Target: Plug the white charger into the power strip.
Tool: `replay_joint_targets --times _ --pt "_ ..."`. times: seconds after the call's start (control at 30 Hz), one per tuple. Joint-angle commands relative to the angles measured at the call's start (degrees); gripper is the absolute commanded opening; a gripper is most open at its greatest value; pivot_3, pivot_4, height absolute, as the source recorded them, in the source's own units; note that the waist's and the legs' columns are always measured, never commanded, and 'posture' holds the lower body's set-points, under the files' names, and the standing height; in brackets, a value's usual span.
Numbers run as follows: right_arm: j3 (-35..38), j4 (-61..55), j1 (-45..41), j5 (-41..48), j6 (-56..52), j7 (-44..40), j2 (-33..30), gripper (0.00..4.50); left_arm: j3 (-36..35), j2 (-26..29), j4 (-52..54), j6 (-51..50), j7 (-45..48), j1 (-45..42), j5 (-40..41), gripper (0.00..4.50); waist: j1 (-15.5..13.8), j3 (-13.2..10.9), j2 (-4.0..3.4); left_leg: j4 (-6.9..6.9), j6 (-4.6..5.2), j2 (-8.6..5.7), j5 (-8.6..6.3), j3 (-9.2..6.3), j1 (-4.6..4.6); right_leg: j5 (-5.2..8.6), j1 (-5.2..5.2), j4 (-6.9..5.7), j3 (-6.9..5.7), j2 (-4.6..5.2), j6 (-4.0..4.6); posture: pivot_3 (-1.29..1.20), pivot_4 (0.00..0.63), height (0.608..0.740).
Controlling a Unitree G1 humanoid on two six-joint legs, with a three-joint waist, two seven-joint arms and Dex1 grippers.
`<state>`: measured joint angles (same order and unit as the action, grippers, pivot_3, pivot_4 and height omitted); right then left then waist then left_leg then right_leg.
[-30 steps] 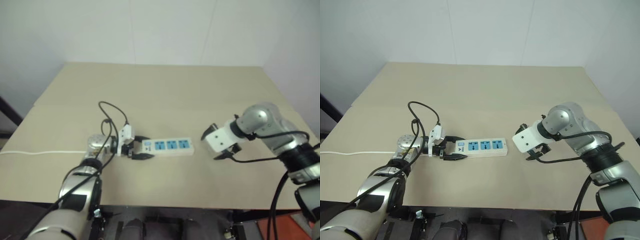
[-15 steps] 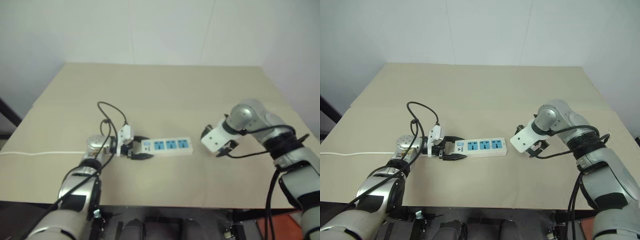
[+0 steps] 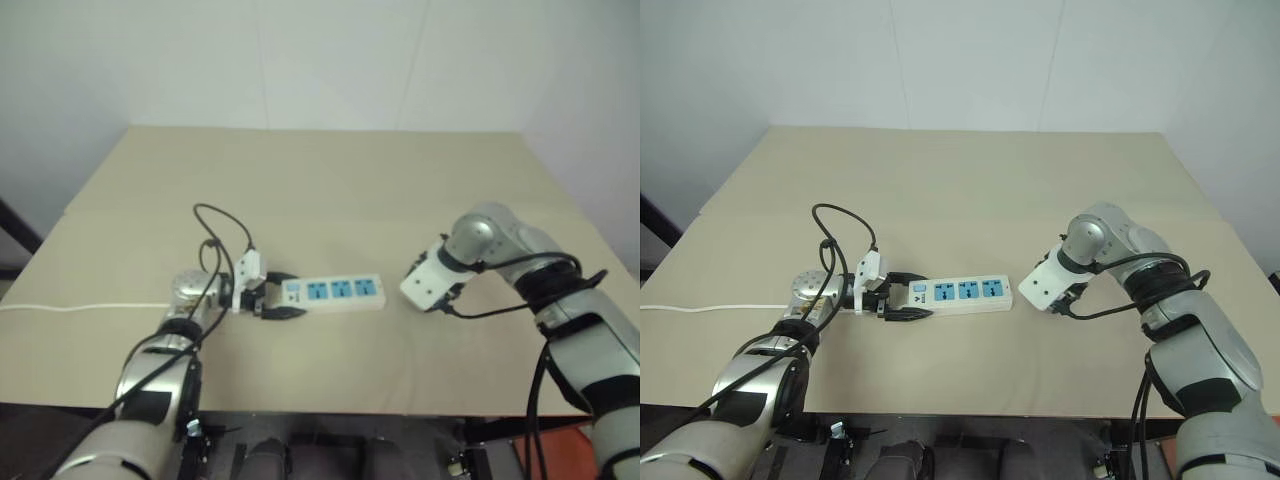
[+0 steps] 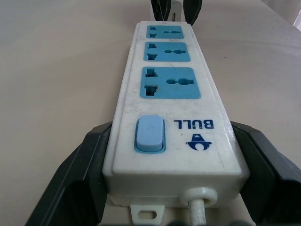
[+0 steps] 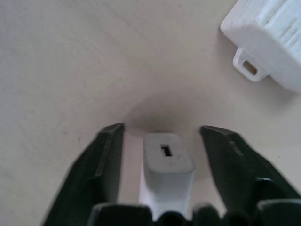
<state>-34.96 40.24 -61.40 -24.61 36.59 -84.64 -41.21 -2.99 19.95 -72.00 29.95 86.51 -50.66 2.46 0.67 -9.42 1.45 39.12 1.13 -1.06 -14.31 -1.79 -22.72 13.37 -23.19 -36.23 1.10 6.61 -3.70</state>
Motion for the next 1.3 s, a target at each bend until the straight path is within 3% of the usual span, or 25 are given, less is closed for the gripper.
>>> replay_joint_targets --times 0.03,0.1,0.43,0.67,0.87,1.07,1.17,1.3 --pt "0.6 0.7 -1.8 -0.5 1.6 0.4 -0.4 1.57 0.5 -0.4 0.1 0.3 -0.7 1.1 -0.4 3.28 0.0 0.0 0.00 0.00 0.00 0.00 0.00 0.00 0.00 0.00 0.00 0.00 0.00 0.00 0.00 0.00 0.150 0.740" --pt "0.4 0.7 -1.9 -0.9 2.0 0.5 -0.5 1.10 0.5 -0.3 0.1 0.2 -0.3 1.1 -0.3 3.28 0.0 0.0 0.00 0.00 0.00 0.00 0.00 0.00 0.00 0.00 0.00 0.00 0.00 0.00 0.00 0.00 0.150 0.740" --pt "3.4 -4.7 -0.1 0.0 0.7 2.8 -3.5 1.10 1.0 -1.0 0.3 0.5 2.2 0.4 -0.3 3.28 0.0 0.0 -0.01 -0.01 0.00 0.00 0.00 0.00 0.00 0.00 -0.02 0.00 0.00 0.00 0.00 0.00 0.150 0.740" --pt "15.9 -16.0 6.1 9.3 -14.3 9.3 -6.6 1.10 0.9 -2.3 0.6 0.4 5.3 0.3 0.3 3.28 0.0 0.0 -0.02 -0.04 0.01 0.00 -0.01 -0.01 -0.08 0.00 -0.04 0.00 -0.01 0.00 0.01 0.00 0.150 0.740" --pt "31.5 -29.3 15.3 21.1 -40.4 21.7 -1.1 1.10 1.7 -3.3 0.5 0.7 6.0 -0.3 -0.3 3.28 -0.3 0.0 -0.03 -0.08 0.02 0.00 -0.01 -0.04 -0.15 -0.01 -0.02 -0.04 -0.04 0.01 0.02 0.00 0.150 0.740" --pt "44.5 -44.5 22.2 38.3 -65.0 36.7 13.4 1.10 1.7 -3.3 0.3 0.5 5.7 -0.8 -0.6 3.28 -0.5 0.0 -0.07 -0.07 0.03 -0.01 -0.02 -0.11 -0.18 -0.02 -0.06 -0.11 -0.07 0.02 0.03 0.00 0.150 0.740" --pt "47.6 -50.3 24.6 47.9 -73.8 40.3 19.7 1.10 1.8 -3.1 0.2 0.3 5.5 -0.9 -0.7 3.28 -0.5 0.0 -0.09 -0.09 0.03 -0.01 -0.02 -0.17 -0.17 -0.02 -0.04 -0.12 -0.08 0.01 0.03 0.00 0.150 0.740" --pt "47.4 -53.3 28.4 54.0 -76.4 42.2 23.8 1.10 1.8 -3.0 0.2 0.2 5.4 -1.0 -0.7 3.28 -0.5 0.0 -0.09 -0.08 0.03 -0.05 -0.02 -0.21 -0.17 -0.03 -0.03 -0.13 -0.10 0.02 0.02 0.00 0.150 0.740"
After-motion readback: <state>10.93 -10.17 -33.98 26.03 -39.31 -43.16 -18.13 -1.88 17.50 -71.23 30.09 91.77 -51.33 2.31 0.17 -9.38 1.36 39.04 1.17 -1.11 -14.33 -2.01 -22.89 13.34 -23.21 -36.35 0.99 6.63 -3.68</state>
